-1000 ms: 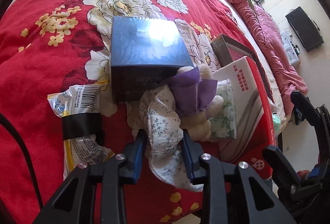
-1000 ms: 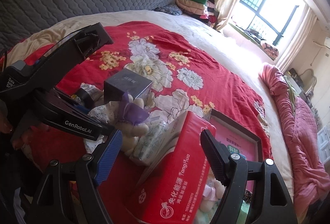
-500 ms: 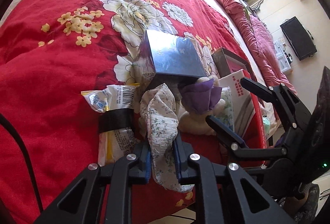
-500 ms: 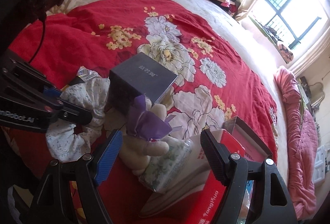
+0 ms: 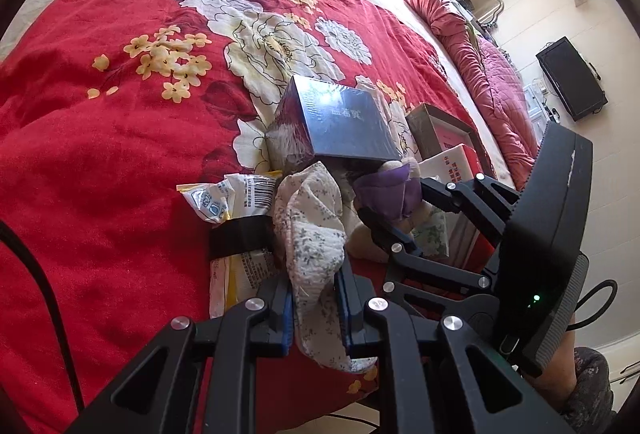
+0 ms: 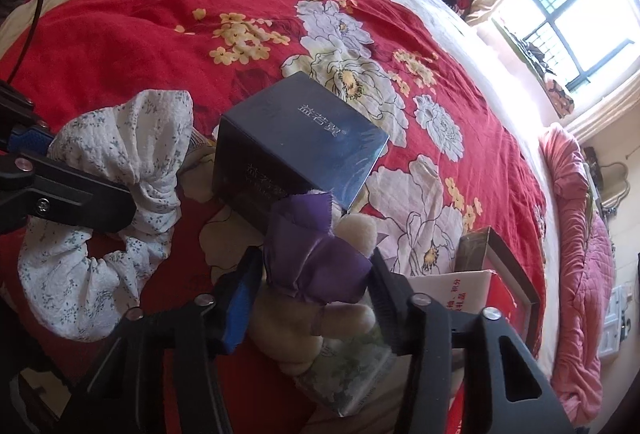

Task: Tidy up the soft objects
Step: 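Carry the floral cloth and plush bunny over the pink box lid with both tools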

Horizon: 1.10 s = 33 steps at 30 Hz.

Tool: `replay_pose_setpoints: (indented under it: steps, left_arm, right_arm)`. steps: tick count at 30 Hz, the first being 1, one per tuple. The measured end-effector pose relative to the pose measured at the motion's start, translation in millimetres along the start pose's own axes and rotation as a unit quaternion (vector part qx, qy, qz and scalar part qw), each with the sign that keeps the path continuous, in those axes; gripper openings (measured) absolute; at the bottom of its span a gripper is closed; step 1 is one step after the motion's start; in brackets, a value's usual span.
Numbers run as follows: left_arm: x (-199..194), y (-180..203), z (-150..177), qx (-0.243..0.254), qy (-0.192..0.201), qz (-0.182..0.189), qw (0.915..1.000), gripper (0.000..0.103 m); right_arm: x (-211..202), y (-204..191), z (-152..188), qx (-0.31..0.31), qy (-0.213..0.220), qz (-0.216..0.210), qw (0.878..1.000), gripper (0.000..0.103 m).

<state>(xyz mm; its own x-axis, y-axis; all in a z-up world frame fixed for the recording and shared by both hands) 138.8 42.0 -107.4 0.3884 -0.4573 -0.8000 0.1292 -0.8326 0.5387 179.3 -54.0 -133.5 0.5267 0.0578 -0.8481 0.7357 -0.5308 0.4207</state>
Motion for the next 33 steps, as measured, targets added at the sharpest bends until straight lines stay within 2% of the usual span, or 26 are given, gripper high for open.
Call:
replay_pose_setpoints:
  steps: [5, 10, 19, 33]
  left_arm:
    - [-4, 2, 1, 0.004, 0.005, -0.006, 1.0, 0.018]
    - [-11, 11, 3, 0.015, 0.018, -0.02, 0.9995, 0.018]
    - [-31, 44, 10, 0.045, 0.04, -0.025, 0.9979, 0.018]
    - [-60, 118, 12, 0.11, 0.077, -0.038, 0.9901, 0.018]
  right_arm:
    - [-10, 11, 6, 0.056, 0.021, -0.031, 0.998, 0.041]
    - [-36, 19, 10, 0.098, 0.054, -0.062, 0.992, 0.04]
    - [-100, 41, 24, 0.146, 0.116, -0.064, 0.98, 0.04]
    - [-160, 88, 63, 0.213, 0.173, -0.04, 0.961, 0.04]
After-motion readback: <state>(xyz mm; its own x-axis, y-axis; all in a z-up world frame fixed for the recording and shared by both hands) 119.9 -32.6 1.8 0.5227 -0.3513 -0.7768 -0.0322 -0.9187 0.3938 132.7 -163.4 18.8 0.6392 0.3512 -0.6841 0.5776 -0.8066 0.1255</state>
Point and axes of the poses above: each gripper's, at about its wrist camera, not at the fingertips, and x roughly the way its jaws point, y to its right, z to its underside, the point moved 6 cm from there along x, roughly the way its jaws point, and after that the axes turned 5 degrees about -x, right-handed, at the moved point
